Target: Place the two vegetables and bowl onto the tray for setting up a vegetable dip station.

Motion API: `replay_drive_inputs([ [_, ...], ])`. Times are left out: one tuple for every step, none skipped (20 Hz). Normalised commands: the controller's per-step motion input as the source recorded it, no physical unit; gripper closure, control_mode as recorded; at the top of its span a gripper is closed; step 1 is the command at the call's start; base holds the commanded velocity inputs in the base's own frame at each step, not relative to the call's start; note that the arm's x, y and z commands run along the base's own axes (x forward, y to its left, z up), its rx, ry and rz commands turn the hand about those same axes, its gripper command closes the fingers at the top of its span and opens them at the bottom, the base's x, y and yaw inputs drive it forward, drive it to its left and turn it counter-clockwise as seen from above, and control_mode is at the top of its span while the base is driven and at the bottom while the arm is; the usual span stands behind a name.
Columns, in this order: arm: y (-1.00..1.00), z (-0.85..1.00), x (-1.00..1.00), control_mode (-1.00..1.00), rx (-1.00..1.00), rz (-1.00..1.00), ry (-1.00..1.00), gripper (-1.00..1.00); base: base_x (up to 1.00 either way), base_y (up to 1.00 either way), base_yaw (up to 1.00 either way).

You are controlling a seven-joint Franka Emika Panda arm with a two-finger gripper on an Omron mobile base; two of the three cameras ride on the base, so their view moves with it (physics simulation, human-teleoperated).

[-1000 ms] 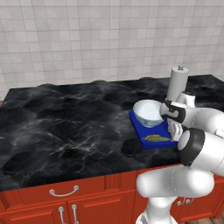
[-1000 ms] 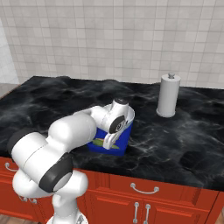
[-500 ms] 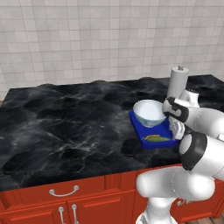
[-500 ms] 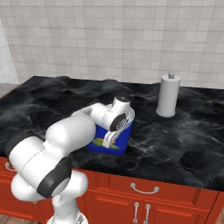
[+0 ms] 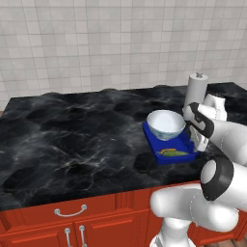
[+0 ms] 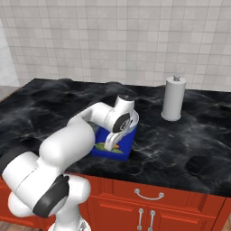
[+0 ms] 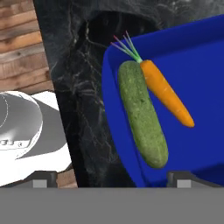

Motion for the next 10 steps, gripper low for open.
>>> replay_drive_inputs([
  [0.0,0.28,-0.28,-1.0,0.0,-0.08,0.0,-1.0,0.0,0.0,0.0],
  [0.0,0.27,-0.29,-1.0,0.0,-0.09,0.0,-1.0,0.0,0.0,0.0],
  [0.0,0.27,-0.33,-1.0,0.0,-0.11,0.0,-1.0,0.0,0.0,0.0],
  [0.02,0.27,-0.33,-1.0,0.0,-0.14,0.0,-1.0,0.0,0.0,0.0],
  [0.04,0.27,-0.34,-1.0,0.0,-0.16,0.0,-1.0,0.0,0.0,0.0],
  [0.07,0.25,-0.35,-1.0,0.0,-0.18,0.0,-1.0,0.0,0.0,0.0],
  [0.08,0.22,-0.35,-1.0,0.0,-0.22,0.0,-1.0,0.0,0.0,0.0],
  [0.09,0.21,-0.35,-1.0,0.0,-0.24,0.0,-1.0,0.0,0.0,0.0],
  [0.1,0.2,-0.34,-1.0,-0.01,-0.25,0.0,-1.0,0.0,0.0,0.0],
  [0.1,0.2,-0.34,-1.0,-0.02,-0.26,0.0,-1.0,0.0,0.0,0.0],
])
